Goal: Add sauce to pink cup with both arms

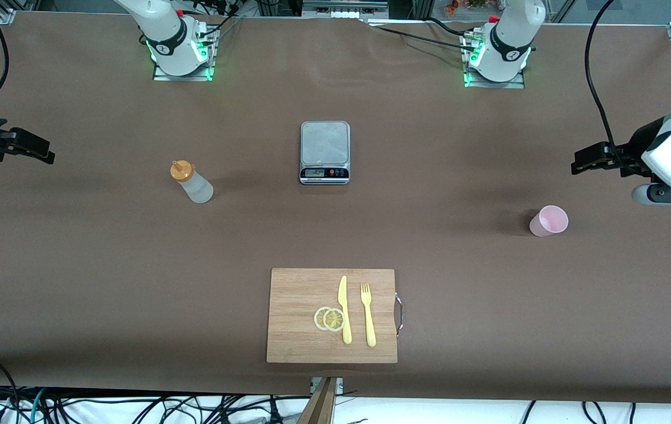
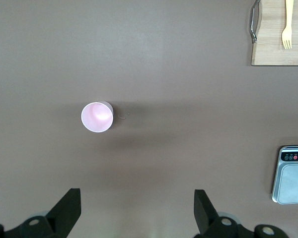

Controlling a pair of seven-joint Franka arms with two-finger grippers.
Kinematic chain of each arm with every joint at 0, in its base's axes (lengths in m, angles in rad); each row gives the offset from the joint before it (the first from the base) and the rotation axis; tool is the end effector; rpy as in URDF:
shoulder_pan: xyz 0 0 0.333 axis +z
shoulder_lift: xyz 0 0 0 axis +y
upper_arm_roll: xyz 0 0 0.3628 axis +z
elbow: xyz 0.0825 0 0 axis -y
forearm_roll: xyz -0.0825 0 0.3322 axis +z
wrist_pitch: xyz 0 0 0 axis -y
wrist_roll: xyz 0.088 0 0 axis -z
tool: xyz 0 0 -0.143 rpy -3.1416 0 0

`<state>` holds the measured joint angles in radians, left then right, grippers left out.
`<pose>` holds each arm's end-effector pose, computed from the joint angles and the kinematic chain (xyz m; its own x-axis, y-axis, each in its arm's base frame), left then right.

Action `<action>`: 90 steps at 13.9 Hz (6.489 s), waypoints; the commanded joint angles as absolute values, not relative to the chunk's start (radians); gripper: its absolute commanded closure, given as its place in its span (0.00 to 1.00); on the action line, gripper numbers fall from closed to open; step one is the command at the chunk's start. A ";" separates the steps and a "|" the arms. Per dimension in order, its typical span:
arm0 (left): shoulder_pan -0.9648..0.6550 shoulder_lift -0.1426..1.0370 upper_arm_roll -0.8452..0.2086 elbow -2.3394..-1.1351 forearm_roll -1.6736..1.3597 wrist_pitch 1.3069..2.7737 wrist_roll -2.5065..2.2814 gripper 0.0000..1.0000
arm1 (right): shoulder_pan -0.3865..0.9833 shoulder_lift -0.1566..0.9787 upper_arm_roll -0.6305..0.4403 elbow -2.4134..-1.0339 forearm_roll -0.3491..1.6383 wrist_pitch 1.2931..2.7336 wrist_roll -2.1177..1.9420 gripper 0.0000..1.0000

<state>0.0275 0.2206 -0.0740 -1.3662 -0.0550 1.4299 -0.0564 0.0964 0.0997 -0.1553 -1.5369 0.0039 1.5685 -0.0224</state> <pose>0.5570 -0.0292 0.5918 0.9873 0.0019 -0.1591 0.0119 -0.9980 0.0623 0.5322 -0.0263 0.5982 0.9971 -0.0366 -0.0671 -0.0360 -0.9993 0.0100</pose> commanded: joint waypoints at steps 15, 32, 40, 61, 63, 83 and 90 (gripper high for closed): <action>0.018 0.219 -0.077 -1.365 -0.067 1.437 -0.074 0.00 | 0.094 0.098 -0.153 -1.534 -0.003 1.574 -0.037 0.00; 0.020 0.225 -0.072 -1.365 -0.069 1.437 -0.075 0.00 | 0.094 0.098 -0.155 -1.534 -0.002 1.574 -0.038 0.00; 0.101 0.346 -0.064 -1.370 -0.061 1.472 -0.028 0.00 | 0.094 0.100 -0.155 -1.536 -0.002 1.574 -0.038 0.00; 0.180 0.439 0.017 -1.942 -0.038 2.241 0.311 0.04 | 0.094 0.098 -0.156 -1.536 -0.002 1.574 -0.038 0.00; 0.175 0.425 0.020 -1.960 -0.046 2.241 0.311 0.04 | 0.094 0.098 -0.156 -1.536 -0.002 1.574 -0.037 0.00; -0.060 0.342 -0.202 -1.845 -0.126 2.074 -0.185 1.00 | 0.092 0.100 -0.156 -1.536 -0.002 1.572 -0.037 0.00; -0.237 0.351 -0.442 -1.855 -0.121 2.089 -0.645 1.00 | 0.092 0.100 -0.158 -1.536 -0.002 1.572 -0.037 0.00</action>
<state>-0.1795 0.3576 -0.4378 -1.8449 -0.1097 2.0879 -0.5544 0.0952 0.1001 -0.1581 -1.5370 0.0039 1.5686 -0.0225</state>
